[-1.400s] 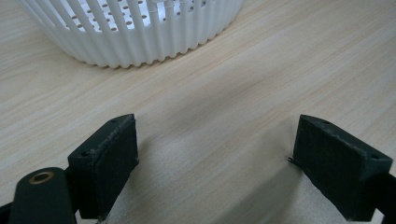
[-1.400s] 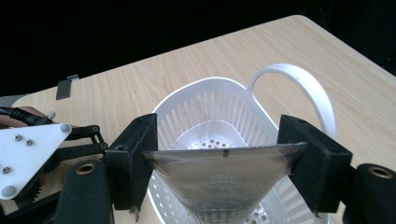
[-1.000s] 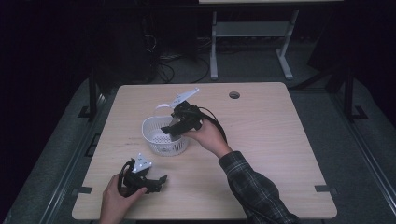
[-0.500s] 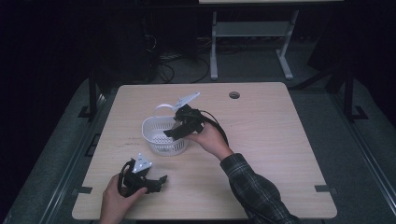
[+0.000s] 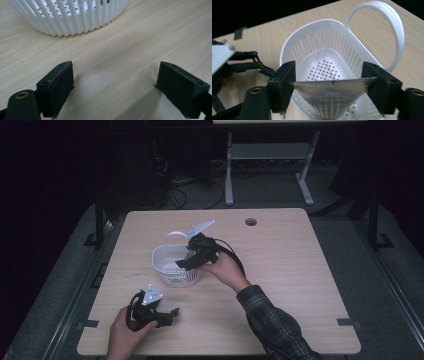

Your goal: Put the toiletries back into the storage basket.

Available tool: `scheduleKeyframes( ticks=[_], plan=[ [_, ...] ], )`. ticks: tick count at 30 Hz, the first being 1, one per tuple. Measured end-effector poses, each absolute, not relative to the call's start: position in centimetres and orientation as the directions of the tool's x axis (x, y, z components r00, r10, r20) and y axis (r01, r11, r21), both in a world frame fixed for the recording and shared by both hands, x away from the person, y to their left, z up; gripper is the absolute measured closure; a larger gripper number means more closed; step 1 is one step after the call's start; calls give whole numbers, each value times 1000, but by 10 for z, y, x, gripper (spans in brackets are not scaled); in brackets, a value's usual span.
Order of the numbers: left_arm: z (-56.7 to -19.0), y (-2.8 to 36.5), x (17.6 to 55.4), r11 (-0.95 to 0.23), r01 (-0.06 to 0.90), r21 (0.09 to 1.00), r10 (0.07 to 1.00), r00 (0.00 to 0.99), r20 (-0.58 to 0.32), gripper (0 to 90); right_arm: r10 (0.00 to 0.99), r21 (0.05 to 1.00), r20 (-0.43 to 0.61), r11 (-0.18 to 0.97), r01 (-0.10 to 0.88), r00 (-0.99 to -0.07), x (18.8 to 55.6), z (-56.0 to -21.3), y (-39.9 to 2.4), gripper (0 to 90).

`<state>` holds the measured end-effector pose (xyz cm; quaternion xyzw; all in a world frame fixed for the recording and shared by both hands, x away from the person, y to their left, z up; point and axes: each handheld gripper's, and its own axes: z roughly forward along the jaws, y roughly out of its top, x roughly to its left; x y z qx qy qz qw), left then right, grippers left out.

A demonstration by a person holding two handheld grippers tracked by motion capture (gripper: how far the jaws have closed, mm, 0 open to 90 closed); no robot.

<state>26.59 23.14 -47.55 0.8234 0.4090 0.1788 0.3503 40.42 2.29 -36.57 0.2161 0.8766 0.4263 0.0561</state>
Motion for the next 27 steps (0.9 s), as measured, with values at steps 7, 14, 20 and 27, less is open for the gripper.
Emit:
scheduleKeyframes(
  ticks=[7, 14, 20, 27],
  plan=[
    [-475, 231, 266, -420, 548, 723, 800, 600, 10, 128, 423, 779, 69, 543, 314, -904, 398, -362, 17, 139],
    [-475, 231, 266, -421, 548, 722, 800, 601, 11, 128, 433, 793, 66, 524, 311, -899, 384, -358, -9, 124],
    [-475, 231, 266, -421, 547, 723, 799, 601, 11, 128, 459, 789, 64, 521, 327, -886, 375, -360, -32, 117],
    [-475, 231, 266, -420, 547, 724, 800, 600, 10, 128, 502, 791, 66, 501, 352, -863, 366, -369, -59, 117]
  ],
)
